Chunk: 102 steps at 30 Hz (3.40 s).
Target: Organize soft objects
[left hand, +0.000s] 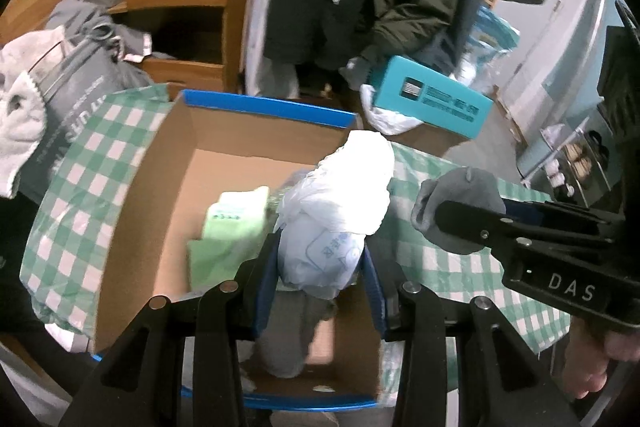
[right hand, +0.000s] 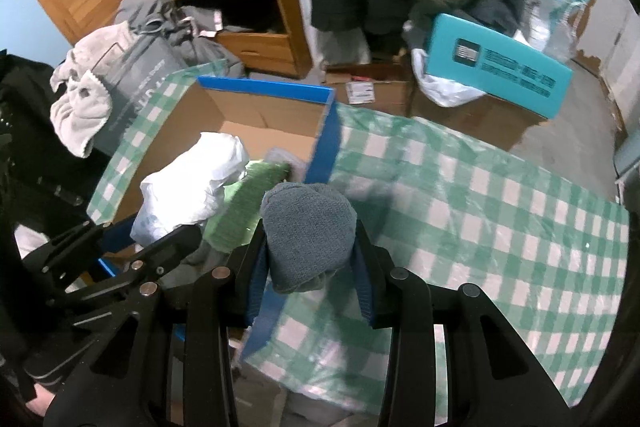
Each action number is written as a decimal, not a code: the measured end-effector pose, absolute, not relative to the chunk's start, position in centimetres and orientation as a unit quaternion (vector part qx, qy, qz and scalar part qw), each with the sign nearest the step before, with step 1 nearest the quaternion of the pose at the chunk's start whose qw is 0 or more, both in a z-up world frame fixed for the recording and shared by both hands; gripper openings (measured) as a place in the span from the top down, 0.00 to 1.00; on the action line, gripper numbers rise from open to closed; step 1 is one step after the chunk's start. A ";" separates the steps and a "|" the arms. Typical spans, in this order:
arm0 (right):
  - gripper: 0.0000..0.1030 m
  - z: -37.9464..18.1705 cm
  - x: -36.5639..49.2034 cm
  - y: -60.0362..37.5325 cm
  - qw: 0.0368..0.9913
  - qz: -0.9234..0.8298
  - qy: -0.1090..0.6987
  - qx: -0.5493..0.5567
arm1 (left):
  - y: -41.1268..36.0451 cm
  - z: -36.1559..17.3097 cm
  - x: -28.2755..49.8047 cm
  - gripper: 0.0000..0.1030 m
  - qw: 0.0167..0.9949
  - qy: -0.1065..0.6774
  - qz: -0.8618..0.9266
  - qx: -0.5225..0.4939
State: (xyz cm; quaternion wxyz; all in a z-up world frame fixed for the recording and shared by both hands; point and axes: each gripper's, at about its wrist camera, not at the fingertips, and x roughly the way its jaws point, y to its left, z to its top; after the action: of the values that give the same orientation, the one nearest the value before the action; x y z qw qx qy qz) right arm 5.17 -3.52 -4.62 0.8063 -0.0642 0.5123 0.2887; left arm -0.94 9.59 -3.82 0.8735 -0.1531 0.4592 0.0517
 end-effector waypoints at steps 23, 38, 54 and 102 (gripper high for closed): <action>0.50 -7.4 5.5 4.0 0.768 0.335 0.538 -0.092 | 16.9 -7.6 -1.8 0.52 0.840 0.482 0.127 -0.213; 0.31 -3.7 4.7 0.2 0.822 0.284 0.486 -0.089 | 15.2 -4.6 -3.1 0.26 0.854 0.455 0.122 -0.220; 0.30 0.4 2.2 -5.2 0.858 0.272 0.433 -0.051 | 11.5 0.5 -5.5 0.16 0.896 0.396 0.125 -0.157; 0.30 1.0 1.1 -8.5 0.874 0.252 0.414 -0.032 | 8.1 1.4 -5.9 0.15 0.897 0.406 0.105 -0.141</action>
State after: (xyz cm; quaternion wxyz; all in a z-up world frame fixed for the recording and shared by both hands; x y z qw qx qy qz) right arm 1.07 -8.52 0.99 0.8744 -0.0320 0.4136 0.2515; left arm -5.87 8.05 1.36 0.8968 -0.1410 0.4060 0.1052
